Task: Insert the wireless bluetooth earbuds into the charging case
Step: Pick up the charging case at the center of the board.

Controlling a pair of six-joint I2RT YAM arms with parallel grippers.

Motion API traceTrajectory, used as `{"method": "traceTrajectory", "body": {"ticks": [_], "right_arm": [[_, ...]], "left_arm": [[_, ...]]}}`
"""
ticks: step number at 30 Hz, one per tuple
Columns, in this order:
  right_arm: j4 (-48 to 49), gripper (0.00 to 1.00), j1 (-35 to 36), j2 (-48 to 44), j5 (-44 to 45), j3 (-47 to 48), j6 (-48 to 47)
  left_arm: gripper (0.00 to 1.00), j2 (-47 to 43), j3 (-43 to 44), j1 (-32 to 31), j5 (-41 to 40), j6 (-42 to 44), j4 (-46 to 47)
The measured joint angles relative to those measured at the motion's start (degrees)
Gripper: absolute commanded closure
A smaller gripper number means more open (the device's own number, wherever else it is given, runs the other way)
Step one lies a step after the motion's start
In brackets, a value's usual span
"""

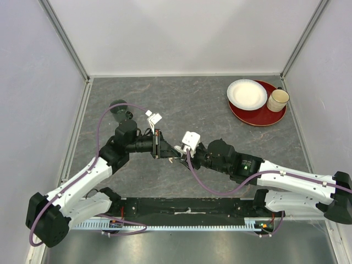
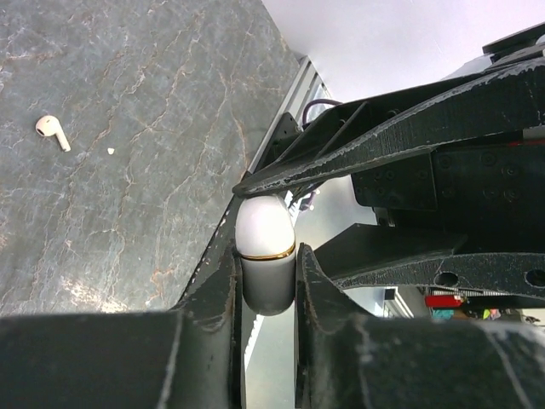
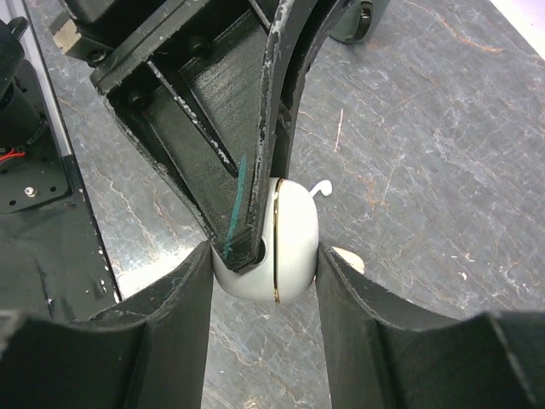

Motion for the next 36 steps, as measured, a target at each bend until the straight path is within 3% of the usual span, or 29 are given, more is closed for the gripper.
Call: {"method": "traceTrajectory", "body": {"ticks": [1,3,4,7,16,22,29,36], "right_arm": [[0.0,0.45,0.0,0.0,0.0,0.0,0.3],[0.0,0.34,0.0,0.0,0.4,0.0,1.3],[0.0,0.17,0.0,0.0,0.5,0.0,2.0],[0.0,0.02,0.0,-0.3,2.0,0.0,5.6],[-0.5,0.02,-0.2,-11.6,13.3,0.1,20.9],[-3.5,0.02,-5.2,-12.0,14.6,5.9,40.3],[0.9,0.02,-15.2,-6.2,-1.7,5.8,69.1],[10.7,0.02,-16.4,3.5,-16.9,2.3,85.6]], "left_arm": [[0.98,0.0,0.0,0.0,0.0,0.0,-0.1],[0.98,-0.1,-0.1,0.0,0.0,0.1,-0.1],[0.98,-0.3,-0.2,0.0,0.0,0.4,-0.1],[0.98,-2.3,-0.7,-0.1,-1.2,1.9,-0.7],[0.98,-12.3,-0.8,-0.2,-14.3,10.6,-4.1],[0.98,-19.8,-7.4,-0.2,-18.4,16.3,6.0],[0.98,-22.0,-14.6,-0.5,-18.7,21.8,22.9],[0.98,-21.7,-14.9,-0.6,-18.8,26.0,29.6]]}}
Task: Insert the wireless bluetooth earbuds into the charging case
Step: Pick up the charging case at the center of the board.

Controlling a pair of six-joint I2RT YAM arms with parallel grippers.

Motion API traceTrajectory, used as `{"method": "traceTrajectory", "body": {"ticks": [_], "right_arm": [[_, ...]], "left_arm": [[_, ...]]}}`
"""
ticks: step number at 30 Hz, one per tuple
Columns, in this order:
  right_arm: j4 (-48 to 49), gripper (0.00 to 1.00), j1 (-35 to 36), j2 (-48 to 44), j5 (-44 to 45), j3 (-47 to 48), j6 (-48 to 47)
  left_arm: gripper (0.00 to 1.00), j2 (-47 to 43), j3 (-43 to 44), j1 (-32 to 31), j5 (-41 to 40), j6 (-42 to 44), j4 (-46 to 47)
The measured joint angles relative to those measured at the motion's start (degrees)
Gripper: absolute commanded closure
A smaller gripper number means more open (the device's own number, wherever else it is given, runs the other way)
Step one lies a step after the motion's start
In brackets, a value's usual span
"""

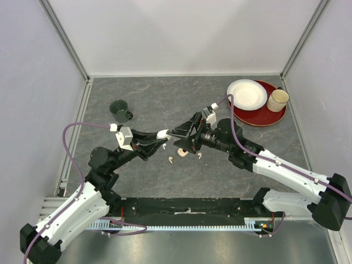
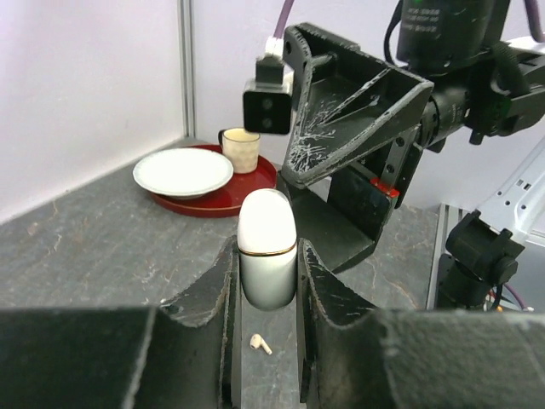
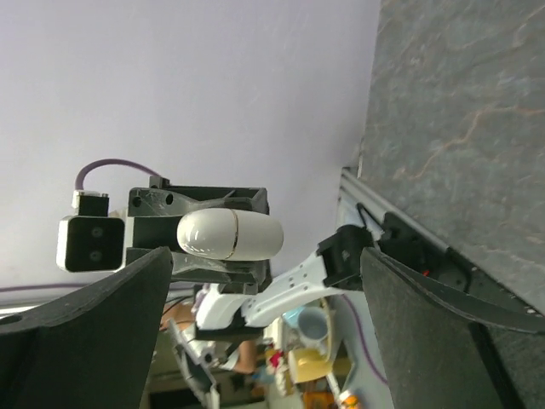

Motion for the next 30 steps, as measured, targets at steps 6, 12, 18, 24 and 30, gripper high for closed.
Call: {"method": "traceTrajectory", "body": {"ticks": [6,12,18,24,30], "right_arm": [[6.9,0.07,0.0,2.1,-4.5,-0.6,6.4],[12.7,0.18,0.0,4.3,-6.6,-2.4,11.4],[14.4,0.28,0.0,5.7,-6.7,-2.6,13.6],[16.2,0.42,0.0,6.7,-6.7,-2.7,14.6],[17.6,0.73,0.0,7.0,-6.7,-3.3,15.4]], "left_arm": [[0.98,0.3,0.0,-0.1,0.0,0.9,1.4],[0.98,0.5,0.0,-0.1,0.0,1.0,1.8],[0.98,0.7,0.0,-0.1,0.1,1.0,2.2],[0.98,1.2,0.0,-0.2,1.3,1.0,2.2],[0.95,1.3,0.0,-0.2,1.4,0.9,3.1]]}}
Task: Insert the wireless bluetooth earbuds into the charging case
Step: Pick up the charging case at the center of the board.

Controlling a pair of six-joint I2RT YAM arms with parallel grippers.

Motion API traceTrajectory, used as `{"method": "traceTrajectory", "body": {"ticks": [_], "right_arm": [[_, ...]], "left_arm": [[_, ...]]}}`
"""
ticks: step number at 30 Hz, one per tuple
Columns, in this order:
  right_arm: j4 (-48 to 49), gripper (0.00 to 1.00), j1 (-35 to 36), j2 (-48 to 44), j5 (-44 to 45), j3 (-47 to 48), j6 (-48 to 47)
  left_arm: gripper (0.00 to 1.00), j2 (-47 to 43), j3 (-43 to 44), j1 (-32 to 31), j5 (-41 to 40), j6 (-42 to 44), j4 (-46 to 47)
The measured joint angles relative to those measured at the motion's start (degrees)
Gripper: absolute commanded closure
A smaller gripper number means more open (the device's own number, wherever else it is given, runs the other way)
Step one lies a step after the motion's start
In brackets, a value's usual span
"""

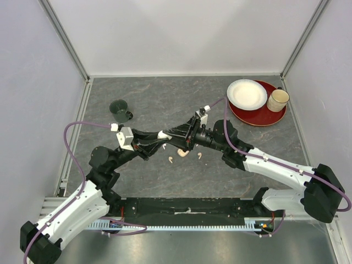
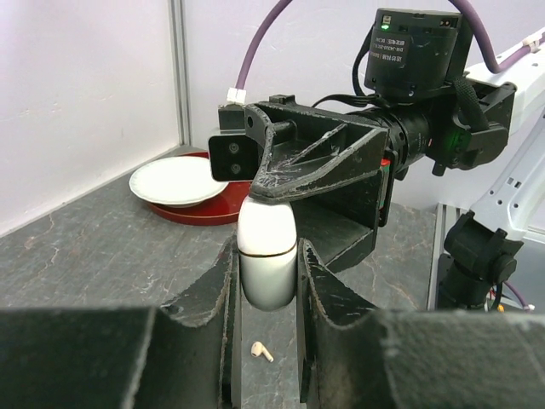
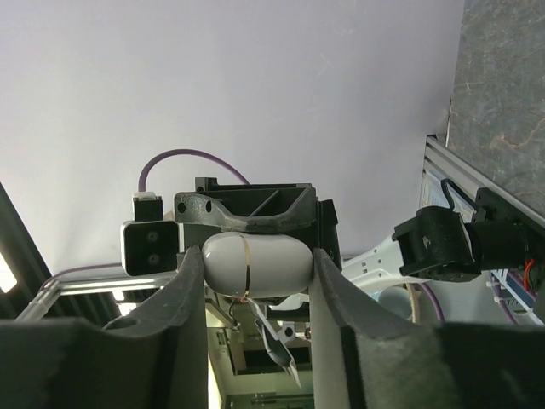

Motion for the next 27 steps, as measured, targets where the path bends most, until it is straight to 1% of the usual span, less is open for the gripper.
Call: {"method": "traceTrajectory", "body": {"ticks": [2,3,5,6,8,9,15,20,21,23,25,27], "right_arm": [[0.6,0.80,0.0,0.0,0.0,-0.3,0.3],[1.0,0.83,0.0,0.0,0.0,-0.5,0.4],[1.3,0.88,0.0,0.0,0.0,-0.7,0.7],[1.6,0.89,0.0,0.0,0.2,-1.0,0.9],[1.8,0.90,-0.1,0.0,0.3,-1.6,1.2],[1.8,0.90,-0.1,0.0,0.4,-1.9,1.3],[1.9,0.92,-0.2,0.0,0.5,-2.6,1.2],[2.4,0.93,-0.2,0.0,0.5,-2.6,1.3],[2.5,0.93,-0.2,0.0,0.5,-2.6,1.3],[2.6,0.93,-0.2,0.0,0.5,-2.6,1.4],[2.6,0.93,-0.2,0.0,0.6,-2.6,1.6],[3.0,0.93,-0.2,0.0,0.7,-2.8,1.8]], "left_arm": [[0.89,0.0,0.0,0.0,0.0,-0.1,0.1],[0.80,0.1,0.0,0.0,0.0,-0.2,-0.1],[0.75,0.4,0.0,0.0,-0.1,-0.5,-0.3],[0.66,0.7,0.0,0.0,-0.1,-0.7,-0.4],[0.61,1.4,0.1,0.0,-0.2,-1.1,-0.7],[0.57,1.8,0.1,0.0,-0.3,-1.4,-0.8],[0.50,3.8,0.2,-0.1,-0.2,-3.4,-1.5],[0.50,3.8,0.2,-0.2,-0.2,-3.8,-1.5],[0.53,3.8,0.2,-0.2,-0.2,-3.9,-1.4],[0.65,3.7,0.2,-0.2,-0.2,-3.9,-1.4],[0.68,3.6,0.2,-0.2,0.0,-4.3,-1.2],[0.67,3.6,0.2,-0.3,0.0,-4.3,-1.1]]}}
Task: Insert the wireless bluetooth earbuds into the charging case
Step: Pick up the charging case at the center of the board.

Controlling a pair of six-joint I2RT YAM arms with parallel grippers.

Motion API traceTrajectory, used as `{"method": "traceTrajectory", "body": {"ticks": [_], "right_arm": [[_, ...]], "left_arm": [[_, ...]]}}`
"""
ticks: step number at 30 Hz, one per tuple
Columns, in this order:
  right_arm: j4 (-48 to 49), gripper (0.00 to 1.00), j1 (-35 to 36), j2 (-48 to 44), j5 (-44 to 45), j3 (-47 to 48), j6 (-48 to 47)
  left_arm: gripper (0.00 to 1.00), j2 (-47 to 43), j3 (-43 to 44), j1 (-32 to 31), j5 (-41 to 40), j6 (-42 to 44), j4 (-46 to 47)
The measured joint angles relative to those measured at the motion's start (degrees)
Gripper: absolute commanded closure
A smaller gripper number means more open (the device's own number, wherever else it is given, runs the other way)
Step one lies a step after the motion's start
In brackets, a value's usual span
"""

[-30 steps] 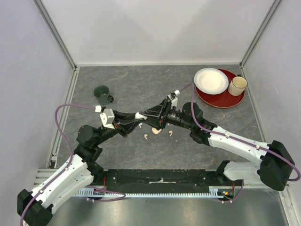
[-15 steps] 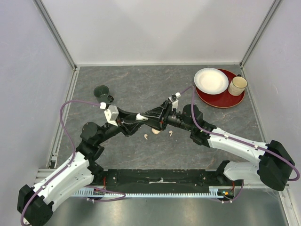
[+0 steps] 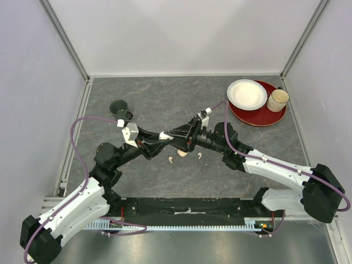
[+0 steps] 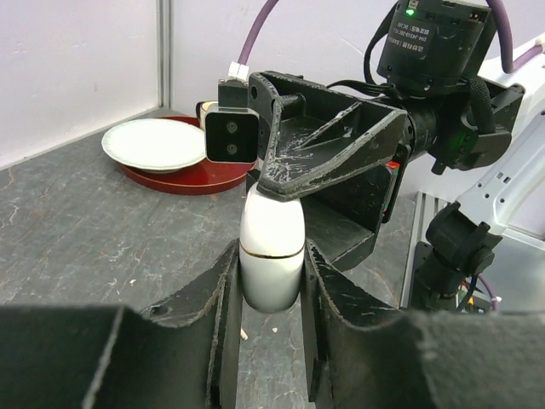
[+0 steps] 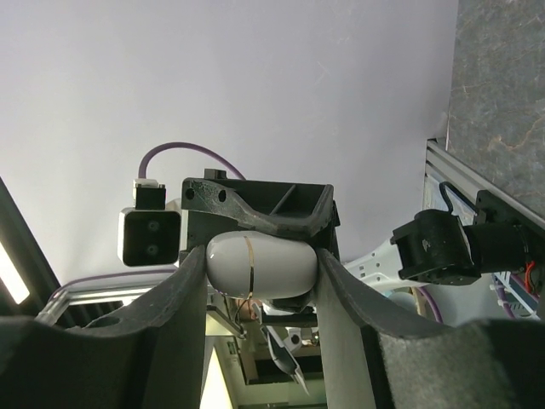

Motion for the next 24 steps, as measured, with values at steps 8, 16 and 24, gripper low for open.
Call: {"method": "traceTrajectory", "body": {"ticks": [8,16,24], "right_arm": [[1.4,0.93,0.0,0.0,0.0,-0.4,0.8],[1.5,0.93,0.0,0.0,0.0,-0.7,0.8],[2.2,0.93,0.0,0.0,0.0,-0.8,0.9]], "left_arm": [[0.60,0.2,0.0,0.0,0.0,-0.3,1.2],[0.70,0.3,0.0,0.0,0.0,-0.8,3.1],[0.48,0.7,0.0,0.0,0.2,-1.1,3.1]]}}
